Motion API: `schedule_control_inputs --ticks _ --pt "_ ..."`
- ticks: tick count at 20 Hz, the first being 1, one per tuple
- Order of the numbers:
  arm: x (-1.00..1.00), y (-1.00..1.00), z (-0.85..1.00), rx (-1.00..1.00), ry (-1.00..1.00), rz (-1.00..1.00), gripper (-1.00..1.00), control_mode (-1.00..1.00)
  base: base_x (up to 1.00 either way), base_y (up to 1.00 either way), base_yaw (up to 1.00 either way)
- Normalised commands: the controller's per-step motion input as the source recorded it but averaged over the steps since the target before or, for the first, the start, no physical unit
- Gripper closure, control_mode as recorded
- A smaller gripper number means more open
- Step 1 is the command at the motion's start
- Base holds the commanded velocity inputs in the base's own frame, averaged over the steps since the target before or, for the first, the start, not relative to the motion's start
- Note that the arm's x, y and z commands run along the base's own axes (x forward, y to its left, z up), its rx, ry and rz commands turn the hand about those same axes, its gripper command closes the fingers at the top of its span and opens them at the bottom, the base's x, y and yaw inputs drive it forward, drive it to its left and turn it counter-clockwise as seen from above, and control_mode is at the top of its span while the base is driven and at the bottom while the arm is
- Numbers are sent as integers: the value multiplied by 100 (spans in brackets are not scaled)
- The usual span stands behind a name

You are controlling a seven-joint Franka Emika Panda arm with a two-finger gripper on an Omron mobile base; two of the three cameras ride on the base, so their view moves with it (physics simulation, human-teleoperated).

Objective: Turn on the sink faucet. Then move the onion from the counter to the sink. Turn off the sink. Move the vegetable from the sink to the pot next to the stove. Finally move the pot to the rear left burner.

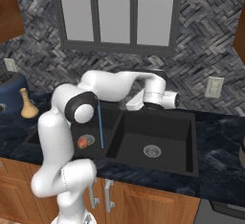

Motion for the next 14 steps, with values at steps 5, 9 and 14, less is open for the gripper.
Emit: schedule_control_inputs --ticks 5,9,14 --pt "2 0 -7 0 0 5 -100 -100 0 0 0" --pt "0 -2 -5 0 0 4 -100 -100 0 0 0" --pt "7 0 0 0 0 3 -100 -100 0 0 0"
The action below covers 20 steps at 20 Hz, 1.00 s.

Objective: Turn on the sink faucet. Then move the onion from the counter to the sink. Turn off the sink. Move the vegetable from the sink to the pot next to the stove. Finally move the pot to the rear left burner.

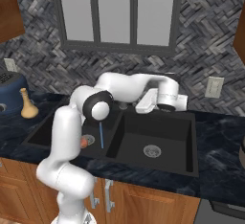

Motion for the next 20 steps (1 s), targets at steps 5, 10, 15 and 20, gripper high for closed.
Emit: schedule_control_inputs --ticks 5,10,15,20 --pt "18 1 0 2 0 2 -100 -100 0 0 0" --pt "24 4 -1 2 2 0 -100 -100 0 0 0" --pt "25 2 -6 2 3 0 -100 -100 0 0 0" --pt "19 11 -17 2 6 0 -100 -100 0 0 0"
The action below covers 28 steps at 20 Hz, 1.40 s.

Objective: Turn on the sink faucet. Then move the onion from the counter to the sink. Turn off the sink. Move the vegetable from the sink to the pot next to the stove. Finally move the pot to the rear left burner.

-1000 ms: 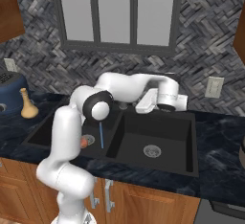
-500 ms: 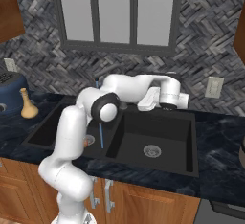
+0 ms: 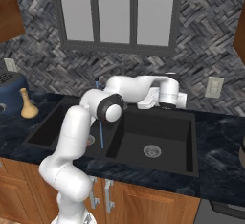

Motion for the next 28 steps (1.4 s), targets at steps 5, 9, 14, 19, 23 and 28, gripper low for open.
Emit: schedule_control_inputs --ticks 5,9,14,19,23,28 --pt "9 17 -26 1 7 0 -100 -100 0 0 0" --pt "7 15 -12 2 6 0 -100 -100 0 0 0" --pt "7 4 0 2 4 0 -100 -100 0 0 0" --pt "9 0 0 2 4 0 -100 -100 0 0 0" --pt "9 0 -1 1 3 0 -100 -100 0 0 0" --pt "7 0 -4 0 0 0 -100 -100 0 0 0"
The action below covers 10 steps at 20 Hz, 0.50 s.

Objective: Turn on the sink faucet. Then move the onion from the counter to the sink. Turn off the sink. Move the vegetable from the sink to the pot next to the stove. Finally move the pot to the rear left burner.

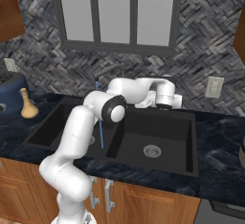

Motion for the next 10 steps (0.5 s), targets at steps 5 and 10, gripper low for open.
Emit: schedule_control_inputs --ticks 5,10 --pt "2 0 -9 0 0 -1 -100 -100 0 0 0" --pt "0 0 -10 0 -2 -4 -100 -100 0 0 0"
